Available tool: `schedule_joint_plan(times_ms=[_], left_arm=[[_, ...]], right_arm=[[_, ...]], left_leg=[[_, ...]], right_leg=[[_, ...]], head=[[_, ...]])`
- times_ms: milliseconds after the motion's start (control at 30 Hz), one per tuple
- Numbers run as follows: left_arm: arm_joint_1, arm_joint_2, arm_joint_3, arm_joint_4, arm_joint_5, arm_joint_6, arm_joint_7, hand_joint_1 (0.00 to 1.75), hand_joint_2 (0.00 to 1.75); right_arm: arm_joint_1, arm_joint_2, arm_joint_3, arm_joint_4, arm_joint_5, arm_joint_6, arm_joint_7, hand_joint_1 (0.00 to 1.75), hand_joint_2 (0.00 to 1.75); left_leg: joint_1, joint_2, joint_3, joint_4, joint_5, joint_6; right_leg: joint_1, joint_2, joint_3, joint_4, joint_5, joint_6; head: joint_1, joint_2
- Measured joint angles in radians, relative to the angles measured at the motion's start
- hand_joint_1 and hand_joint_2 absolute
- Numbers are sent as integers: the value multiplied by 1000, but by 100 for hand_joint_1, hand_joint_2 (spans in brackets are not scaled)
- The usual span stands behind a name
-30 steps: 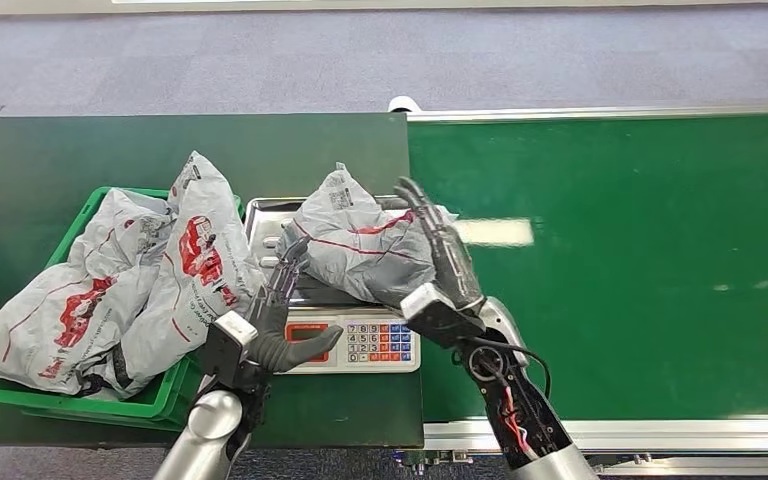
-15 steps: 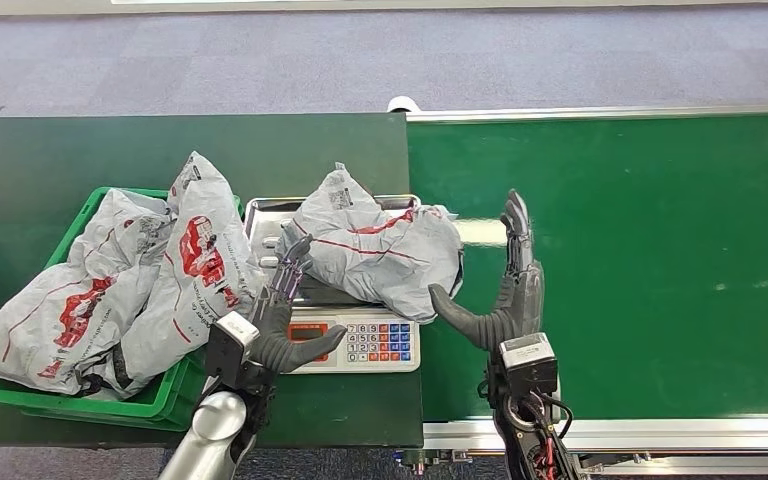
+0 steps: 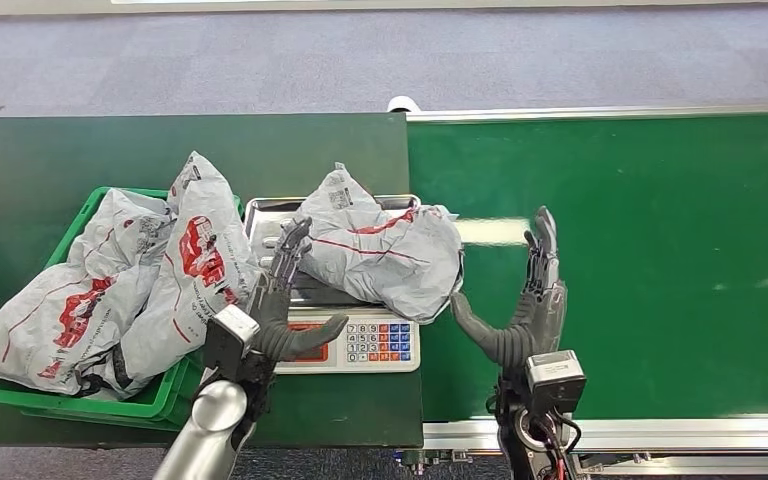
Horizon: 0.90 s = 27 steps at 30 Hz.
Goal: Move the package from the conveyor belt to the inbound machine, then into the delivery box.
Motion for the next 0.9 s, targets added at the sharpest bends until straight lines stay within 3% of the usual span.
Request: schedule_joint_plan(times_ms=[267, 467, 700, 800, 900], left_arm=[[-97, 12, -33, -14, -134, -16, 53, 0, 175], [-184, 25, -85, 8, -240, -95, 136, 0, 175], [-342, 29, -182, 141, -323, -179, 259, 0, 175], [-377, 34, -217, 204, -346, -229, 321, 0, 175], [-402, 43, -258, 260, -393, -267, 329, 0, 175]], right_arm=[[21, 0, -9, 9, 0, 11, 0, 0, 175], [20, 0, -15, 30, -12, 71, 1, 0, 175], [-18, 0, -52, 126, -82, 251, 122, 0, 175], [-38, -2, -62, 174, -39, 270, 148, 0, 175], [-48, -2, -72, 199, -25, 267, 146, 0, 175]], left_leg=[[0, 0, 1, 0, 0, 0], [0, 0, 0, 0, 0, 0], [0, 0, 1, 0, 0, 0], [0, 0, 1, 0, 0, 0], [0, 0, 0, 0, 0, 0]], right_leg=[[0, 0, 0, 0, 0, 0], [0, 0, 0, 0, 0, 0], [0, 0, 1, 0, 1, 0], [0, 0, 1, 0, 1, 0], [0, 0, 0, 0, 0, 0]], head=[[0, 0], [0, 0], [0, 0], [0, 0], [0, 0]])
